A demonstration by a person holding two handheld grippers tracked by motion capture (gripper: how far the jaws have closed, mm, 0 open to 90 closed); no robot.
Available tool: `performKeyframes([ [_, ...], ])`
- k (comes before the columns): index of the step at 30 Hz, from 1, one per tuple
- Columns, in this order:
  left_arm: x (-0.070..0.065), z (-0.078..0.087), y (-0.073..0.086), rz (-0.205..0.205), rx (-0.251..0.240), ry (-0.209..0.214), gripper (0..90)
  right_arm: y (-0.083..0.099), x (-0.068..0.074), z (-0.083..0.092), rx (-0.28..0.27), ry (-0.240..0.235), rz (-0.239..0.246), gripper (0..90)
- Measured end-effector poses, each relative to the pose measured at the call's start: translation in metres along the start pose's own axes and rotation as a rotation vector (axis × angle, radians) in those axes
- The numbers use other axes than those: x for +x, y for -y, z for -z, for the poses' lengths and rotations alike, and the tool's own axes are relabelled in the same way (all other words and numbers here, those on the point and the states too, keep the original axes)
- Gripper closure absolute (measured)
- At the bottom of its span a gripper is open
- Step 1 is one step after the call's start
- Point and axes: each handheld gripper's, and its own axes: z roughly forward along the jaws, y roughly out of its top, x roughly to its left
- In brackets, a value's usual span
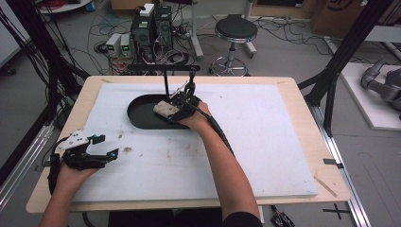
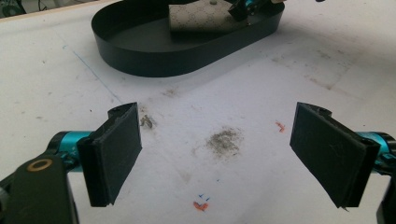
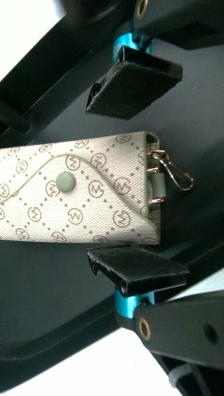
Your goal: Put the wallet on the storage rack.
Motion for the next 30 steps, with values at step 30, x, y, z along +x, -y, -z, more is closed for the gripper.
performKeyframes([
  [30, -0.007, -0.021, -0.011, -0.021, -0.003, 0.037, 16.4, 0.051, -0.002, 0.12, -0.19, 0.07, -0.017, 19.4],
])
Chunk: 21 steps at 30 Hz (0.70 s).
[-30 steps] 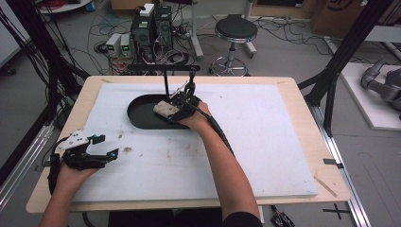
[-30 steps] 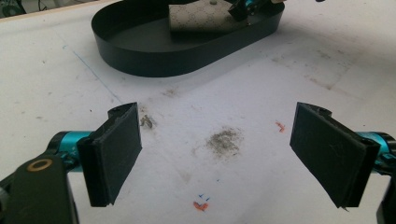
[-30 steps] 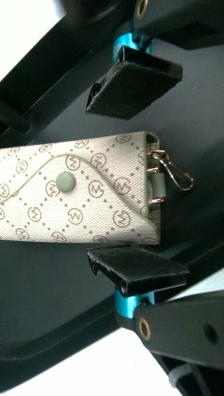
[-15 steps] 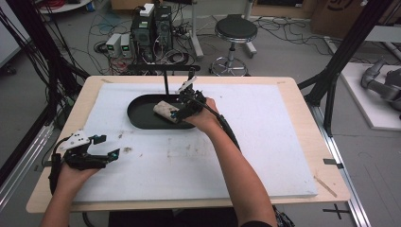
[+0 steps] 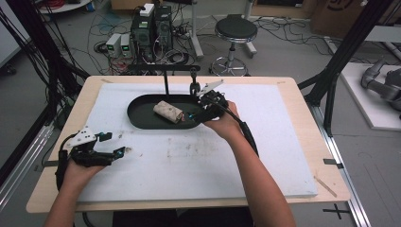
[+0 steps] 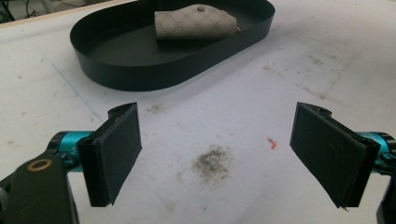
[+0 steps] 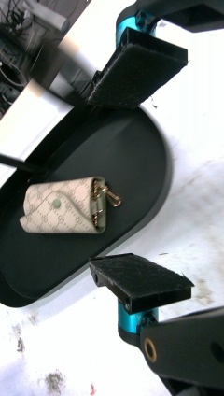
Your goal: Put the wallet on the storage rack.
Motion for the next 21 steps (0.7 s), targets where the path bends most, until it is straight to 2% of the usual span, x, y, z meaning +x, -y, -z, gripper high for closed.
performKeyframes([
  [13, -0.003, -0.021, -0.01, -0.012, -0.008, 0.035, 16.4, 0.057, -0.02, 0.056, -0.067, 0.064, -0.108, 19.1],
  [21, -0.004, -0.023, -0.01, -0.013, 0.001, 0.037, 16.4, 0.097, -0.024, 0.077, -0.092, 0.093, -0.168, 19.1],
])
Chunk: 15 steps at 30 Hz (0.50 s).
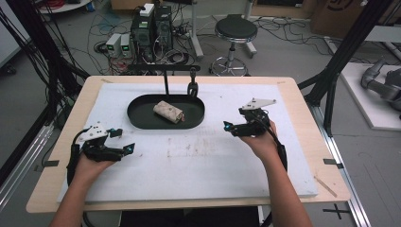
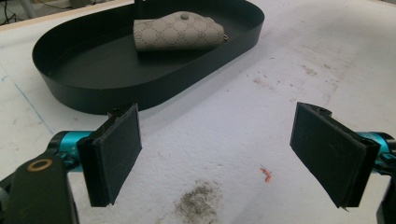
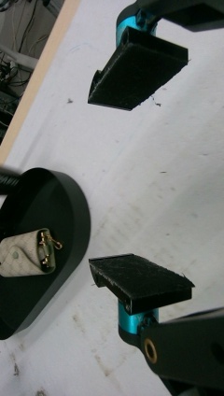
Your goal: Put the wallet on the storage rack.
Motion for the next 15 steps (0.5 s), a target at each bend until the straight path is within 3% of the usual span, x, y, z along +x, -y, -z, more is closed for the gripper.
performKeyframes([
  [15, -0.006, -0.008, -0.001, -0.003, 0.011, 0.01, 16.4, 0.065, -0.006, 0.02, -0.073, 0.05, -0.107, 19.1],
])
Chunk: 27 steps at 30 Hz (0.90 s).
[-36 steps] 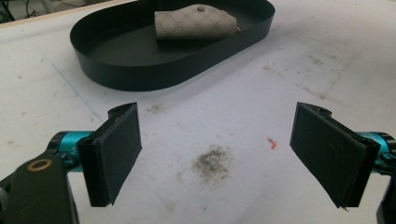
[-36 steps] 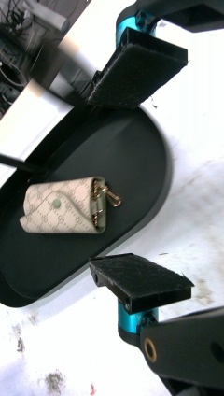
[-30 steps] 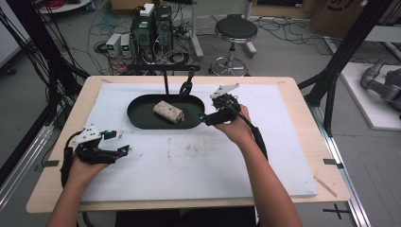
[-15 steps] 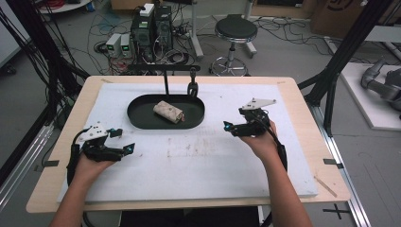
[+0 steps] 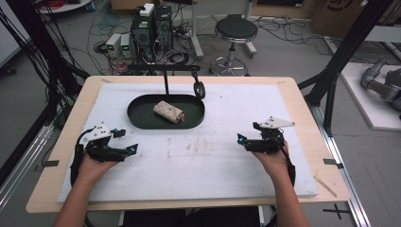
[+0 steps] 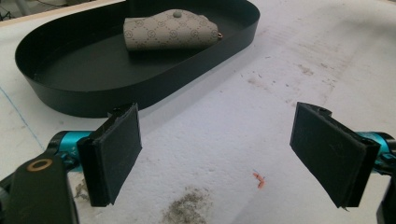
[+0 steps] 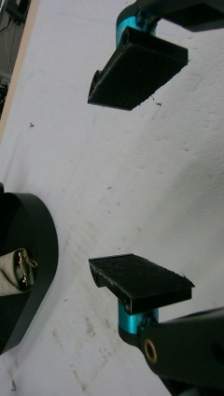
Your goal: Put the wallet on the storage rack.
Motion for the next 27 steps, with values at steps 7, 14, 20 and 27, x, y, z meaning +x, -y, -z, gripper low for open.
performKeyframes([
  [7, -0.001, 0.0, 0.0, -0.003, 0.003, 0.004, 16.4, 0.014, -0.004, 0.003, 0.001, 0.028, -0.021, 19.2],
  [14, -0.002, 0.0, 0.0, -0.012, 0.004, 0.008, 16.4, 0.02, -0.009, 0.003, 0.002, 0.041, -0.047, 19.2],
  [20, -0.003, 0.001, 0.0, -0.009, 0.006, 0.003, 16.4, 0.02, -0.009, 0.0, 0.01, 0.034, -0.049, 19.2],
  [27, -0.003, 0.001, 0.002, -0.003, 0.011, -0.001, 16.4, 0.02, -0.009, -0.003, 0.017, 0.032, -0.043, 19.2],
])
